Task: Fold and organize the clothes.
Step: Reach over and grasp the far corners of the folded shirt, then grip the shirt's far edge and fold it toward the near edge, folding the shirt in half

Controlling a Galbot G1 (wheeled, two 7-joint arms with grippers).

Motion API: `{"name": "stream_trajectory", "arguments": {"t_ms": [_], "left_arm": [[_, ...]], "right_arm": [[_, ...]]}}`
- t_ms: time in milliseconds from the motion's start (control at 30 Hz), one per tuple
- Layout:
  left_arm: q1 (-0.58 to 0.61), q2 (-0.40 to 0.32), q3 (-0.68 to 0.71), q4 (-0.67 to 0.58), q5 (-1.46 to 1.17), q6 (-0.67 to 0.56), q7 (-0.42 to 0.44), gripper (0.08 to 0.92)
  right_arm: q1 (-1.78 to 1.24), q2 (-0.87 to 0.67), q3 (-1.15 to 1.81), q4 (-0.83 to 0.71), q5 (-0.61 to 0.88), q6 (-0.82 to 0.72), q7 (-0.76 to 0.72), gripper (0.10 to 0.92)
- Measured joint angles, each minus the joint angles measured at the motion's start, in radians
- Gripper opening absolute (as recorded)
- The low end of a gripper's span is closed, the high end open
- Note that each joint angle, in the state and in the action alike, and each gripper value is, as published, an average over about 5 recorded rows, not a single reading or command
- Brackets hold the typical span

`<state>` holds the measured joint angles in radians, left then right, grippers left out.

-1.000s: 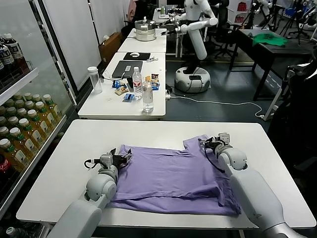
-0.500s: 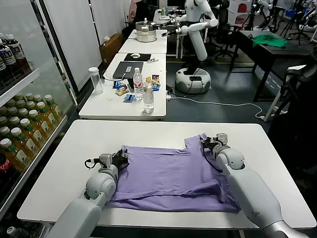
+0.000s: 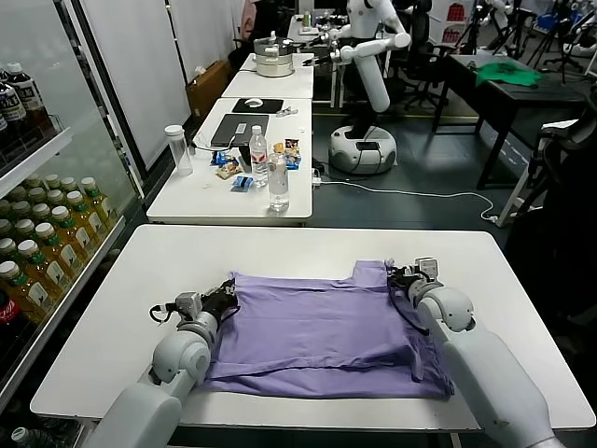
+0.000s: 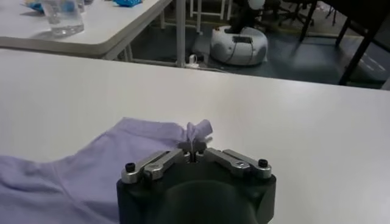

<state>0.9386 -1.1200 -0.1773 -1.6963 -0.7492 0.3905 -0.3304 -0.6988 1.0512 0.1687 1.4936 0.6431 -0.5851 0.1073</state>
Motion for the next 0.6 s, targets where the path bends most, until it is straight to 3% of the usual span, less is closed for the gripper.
{"name": "stream_trajectory", "arguments": {"t_ms": [600], "left_arm": [[0.237,0.055,-0.099,-0.293,-0.012,0.008,0.009,0.097]], "right_arm": [[-0.35,-0.106,0.275,0.42,0.028,0.003,0.007,0.115]]}}
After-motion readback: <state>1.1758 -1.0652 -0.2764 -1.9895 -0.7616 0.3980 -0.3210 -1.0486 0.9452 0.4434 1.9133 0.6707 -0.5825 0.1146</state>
